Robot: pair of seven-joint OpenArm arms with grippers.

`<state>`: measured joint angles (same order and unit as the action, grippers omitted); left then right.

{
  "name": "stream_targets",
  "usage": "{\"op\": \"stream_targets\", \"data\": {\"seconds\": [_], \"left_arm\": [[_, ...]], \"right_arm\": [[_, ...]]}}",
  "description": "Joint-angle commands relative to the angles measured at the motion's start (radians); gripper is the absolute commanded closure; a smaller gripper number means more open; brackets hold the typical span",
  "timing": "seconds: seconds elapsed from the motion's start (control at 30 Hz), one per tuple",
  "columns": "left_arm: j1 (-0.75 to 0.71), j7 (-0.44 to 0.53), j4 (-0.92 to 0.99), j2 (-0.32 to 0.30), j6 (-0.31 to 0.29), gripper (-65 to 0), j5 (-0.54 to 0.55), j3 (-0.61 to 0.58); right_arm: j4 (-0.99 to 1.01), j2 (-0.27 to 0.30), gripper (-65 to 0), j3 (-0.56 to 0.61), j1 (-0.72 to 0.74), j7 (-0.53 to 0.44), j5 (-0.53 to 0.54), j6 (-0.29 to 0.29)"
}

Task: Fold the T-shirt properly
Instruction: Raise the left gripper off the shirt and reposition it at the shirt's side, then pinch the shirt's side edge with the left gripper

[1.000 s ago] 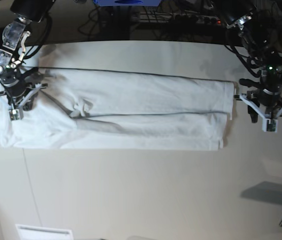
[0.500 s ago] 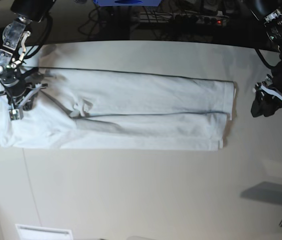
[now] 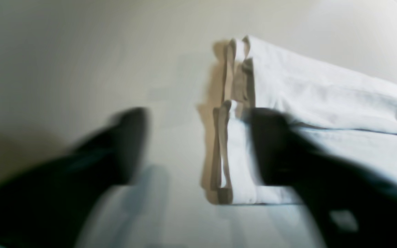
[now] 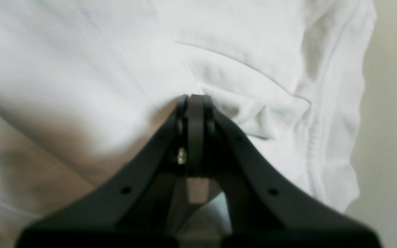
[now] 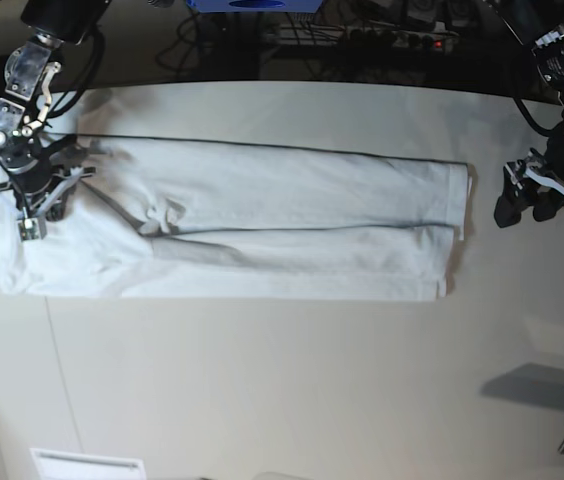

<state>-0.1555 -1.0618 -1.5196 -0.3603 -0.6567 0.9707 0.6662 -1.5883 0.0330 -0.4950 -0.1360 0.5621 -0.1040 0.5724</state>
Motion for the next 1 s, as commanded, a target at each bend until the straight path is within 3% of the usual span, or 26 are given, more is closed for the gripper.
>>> {"op": "stream_targets", "data": {"seconds": [0.0, 0.03, 0.23, 0.67, 0.97], "left_arm": [[0.023, 0.013, 0.008, -0.021, -0.012, -62.0, 0.023, 0.008], [0.030, 0.013, 0.029, -0.023, -0.012, -65.0, 0.023, 0.007], [0.075, 0.013, 0.098, -0.015, -0.041, -65.0, 0.023, -0.021], [0.159, 0.053, 0.218, 0.013, -0.041, -65.0, 0.020, -0.190], [0.199, 0.107, 0.279, 0.083, -0.041, -62.8, -0.177, -0.267]], "right_arm": [[-0.007, 0.008, -1.0, 0.000, -0.001, 0.039, -0.024, -0.004], [-0.007, 0.008, -1.0, 0.000, -0.001, 0.039, -0.024, -0.004], [-0.007, 0.008, -1.0, 0.000, -0.001, 0.039, -0.024, -0.004], [-0.007, 0.008, -1.0, 0.000, -0.001, 0.039, -0.024, -0.004], [-0.007, 0.008, -1.0, 0.000, -0.001, 0.039, -0.024, -0.004]]}}
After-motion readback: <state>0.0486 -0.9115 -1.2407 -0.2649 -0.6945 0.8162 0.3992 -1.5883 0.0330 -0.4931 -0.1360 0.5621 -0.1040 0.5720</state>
